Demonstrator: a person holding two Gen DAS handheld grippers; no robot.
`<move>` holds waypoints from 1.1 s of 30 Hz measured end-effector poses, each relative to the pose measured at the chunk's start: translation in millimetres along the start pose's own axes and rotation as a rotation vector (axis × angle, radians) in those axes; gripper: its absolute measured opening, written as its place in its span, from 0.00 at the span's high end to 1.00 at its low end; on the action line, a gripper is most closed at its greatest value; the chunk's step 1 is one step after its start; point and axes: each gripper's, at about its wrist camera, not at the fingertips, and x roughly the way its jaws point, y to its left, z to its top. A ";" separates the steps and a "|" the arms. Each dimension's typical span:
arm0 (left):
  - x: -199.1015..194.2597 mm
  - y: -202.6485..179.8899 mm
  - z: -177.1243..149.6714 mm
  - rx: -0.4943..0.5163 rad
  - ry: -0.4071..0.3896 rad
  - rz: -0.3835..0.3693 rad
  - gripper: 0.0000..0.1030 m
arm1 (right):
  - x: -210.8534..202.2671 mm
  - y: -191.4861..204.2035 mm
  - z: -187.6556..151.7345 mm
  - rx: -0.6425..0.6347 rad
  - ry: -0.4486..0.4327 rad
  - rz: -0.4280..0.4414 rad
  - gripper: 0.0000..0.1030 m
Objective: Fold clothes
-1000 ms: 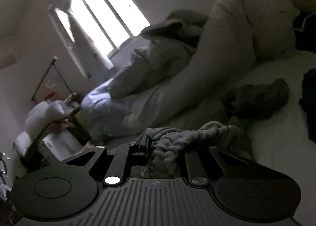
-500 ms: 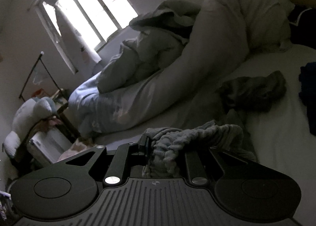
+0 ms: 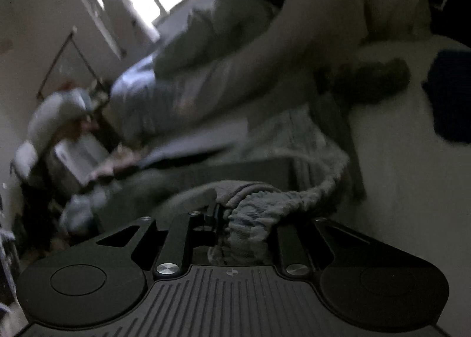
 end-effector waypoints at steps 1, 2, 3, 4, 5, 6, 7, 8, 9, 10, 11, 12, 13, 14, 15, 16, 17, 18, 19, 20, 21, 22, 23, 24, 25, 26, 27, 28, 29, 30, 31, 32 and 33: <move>-0.7 -6.5 2.1 0.023 0.002 -0.026 0.01 | -3.3 0.5 -7.1 -0.011 0.012 0.004 0.79; -0.2 -11.7 3.7 0.037 0.003 -0.052 0.00 | -6.5 2.0 -13.9 -0.029 0.025 0.010 0.79; 1.0 -16.1 4.9 0.049 0.005 -0.067 0.00 | -9.0 3.8 -18.9 -0.044 0.036 0.019 0.79; 3.0 -20.3 5.9 0.066 0.007 -0.072 0.00 | -10.4 6.2 -22.5 -0.062 0.046 0.030 0.79; 5.0 -23.1 5.5 0.087 0.010 -0.060 0.00 | -11.2 9.0 -25.9 -0.085 0.055 0.040 0.79; 7.2 -25.4 4.7 0.110 0.014 -0.040 0.00 | -10.6 10.4 -28.6 -0.100 0.058 0.046 0.79; 8.6 -27.6 2.5 0.137 0.023 -0.017 0.00 | -9.1 10.9 -31.0 -0.110 0.056 0.050 0.79; 9.0 -29.8 -1.1 0.165 0.036 0.010 0.00 | -7.0 10.3 -32.6 -0.116 0.052 0.052 0.79; 8.1 -31.6 -6.1 0.197 0.048 0.040 0.00 | -4.9 8.7 -33.8 -0.117 0.047 0.054 0.79; 6.1 -33.1 -12.4 0.232 0.060 0.075 0.00 | -3.3 6.8 -34.5 -0.116 0.042 0.059 0.79; 4.3 -34.0 -18.6 0.262 0.076 0.110 0.00 | -2.4 4.7 -34.9 -0.113 0.040 0.067 0.79; 2.1 -34.0 -25.2 0.284 0.099 0.142 0.00 | -1.9 2.5 -35.3 -0.109 0.039 0.075 0.79; -1.4 -33.3 -32.1 0.297 0.119 0.174 0.00 | -1.8 1.2 -35.4 -0.110 0.039 0.083 0.79; -5.6 -32.0 -38.7 0.304 0.134 0.207 0.00 | -2.0 0.6 -35.0 -0.116 0.036 0.092 0.79; -9.7 -30.8 -45.3 0.311 0.148 0.240 0.00 | -1.9 0.4 -34.2 -0.120 0.033 0.097 0.79; -13.7 -29.1 -51.4 0.315 0.156 0.272 0.00 | -1.6 0.3 -33.4 -0.122 0.031 0.100 0.79; -17.4 -26.8 -57.0 0.318 0.159 0.307 0.00 | -1.4 0.1 -34.2 -0.124 0.032 0.104 0.79; -20.9 -24.4 -62.4 0.321 0.162 0.344 0.00 | -1.2 -0.3 -36.2 -0.126 0.036 0.108 0.79; -23.3 -21.8 -66.2 0.318 0.163 0.374 0.00 | -1.1 -0.7 -38.1 -0.128 0.041 0.112 0.79; -24.9 -19.6 -68.0 0.308 0.162 0.398 0.00 | -0.7 -0.5 -39.9 -0.136 0.048 0.113 0.79; -26.6 -17.9 -69.3 0.297 0.158 0.423 0.00 | -0.7 0.6 -41.1 -0.149 0.057 0.112 0.79; -27.5 -16.5 -70.0 0.287 0.158 0.444 0.00 | -0.7 2.0 -42.0 -0.163 0.062 0.109 0.79; -27.3 -15.9 -70.1 0.281 0.163 0.460 0.00 | -1.3 3.1 -42.5 -0.176 0.064 0.107 0.79; -26.8 -15.7 -70.1 0.279 0.169 0.474 0.00 | -2.4 3.3 -42.4 -0.184 0.069 0.109 0.79; -26.2 -15.4 -69.9 0.276 0.175 0.487 0.00 | -3.5 3.0 -42.2 -0.189 0.074 0.113 0.79; -24.6 -13.9 -69.5 0.269 0.185 0.500 0.00 | -4.8 2.5 -42.3 -0.194 0.081 0.118 0.79; -22.2 -11.5 -69.0 0.257 0.199 0.513 0.00 | -5.8 2.2 -42.6 -0.201 0.087 0.120 0.79; -20.0 -8.4 -68.1 0.244 0.213 0.521 0.00 | -6.8 1.7 -43.1 -0.208 0.095 0.120 0.79; -16.8 -5.2 -67.3 0.232 0.227 0.521 0.00 | -7.3 0.6 -43.6 -0.212 0.103 0.120 0.79; -13.0 -3.0 -67.0 0.221 0.236 0.512 0.00 | -7.4 -0.9 -44.7 -0.213 0.111 0.121 0.79; -9.7 -1.4 -66.7 0.209 0.241 0.496 0.00 | -7.2 -2.0 -46.2 -0.215 0.118 0.120 0.79; -7.1 -0.2 -65.4 0.188 0.238 0.473 0.00 | -6.9 -2.1 -47.2 -0.221 0.125 0.118 0.78; -5.3 0.3 -63.0 0.160 0.227 0.441 0.02 | -7.3 -1.4 -48.0 -0.233 0.130 0.116 0.78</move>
